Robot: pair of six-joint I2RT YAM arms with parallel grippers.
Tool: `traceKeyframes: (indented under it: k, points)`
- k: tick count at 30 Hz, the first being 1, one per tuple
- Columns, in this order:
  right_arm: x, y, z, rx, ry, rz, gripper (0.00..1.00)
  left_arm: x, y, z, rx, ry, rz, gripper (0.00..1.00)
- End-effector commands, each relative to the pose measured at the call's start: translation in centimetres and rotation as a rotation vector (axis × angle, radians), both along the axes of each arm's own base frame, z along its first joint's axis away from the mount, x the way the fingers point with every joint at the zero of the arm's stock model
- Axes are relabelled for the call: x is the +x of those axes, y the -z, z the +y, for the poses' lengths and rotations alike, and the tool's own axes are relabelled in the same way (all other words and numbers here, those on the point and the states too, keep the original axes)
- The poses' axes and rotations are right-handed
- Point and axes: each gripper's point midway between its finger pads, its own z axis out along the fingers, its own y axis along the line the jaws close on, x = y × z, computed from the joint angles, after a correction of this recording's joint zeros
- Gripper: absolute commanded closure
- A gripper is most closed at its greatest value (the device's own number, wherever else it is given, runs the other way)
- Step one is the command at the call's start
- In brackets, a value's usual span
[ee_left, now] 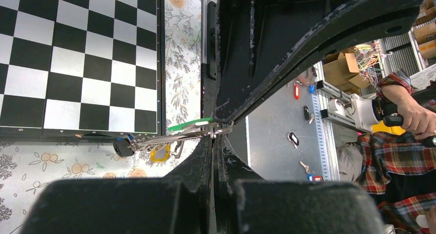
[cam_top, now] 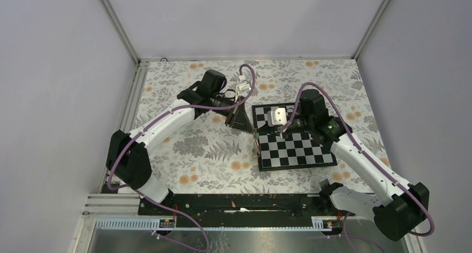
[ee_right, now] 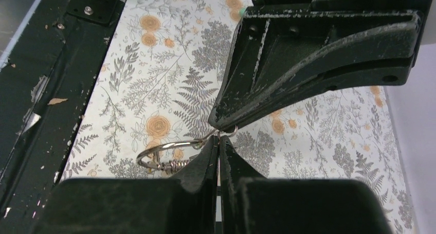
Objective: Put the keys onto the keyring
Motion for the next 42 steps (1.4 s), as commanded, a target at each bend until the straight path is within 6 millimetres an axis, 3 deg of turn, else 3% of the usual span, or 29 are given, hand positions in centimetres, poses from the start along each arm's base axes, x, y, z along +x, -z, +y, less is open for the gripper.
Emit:
traceKeyframes:
  k: [1, 42]
  points:
    - [0.0, -0.5, -0.5, -0.021, 0.006, -0.076, 1.0, -1.3, -2.8, 0.3, -0.113, 0.066, -0.069, 1.0]
    - [-1.2, -1.0, 0.2, 0.026, -0.053, -0.005, 1.0, -0.4, -2.5, 0.0, -0.109, 0.045, -0.046, 1.0]
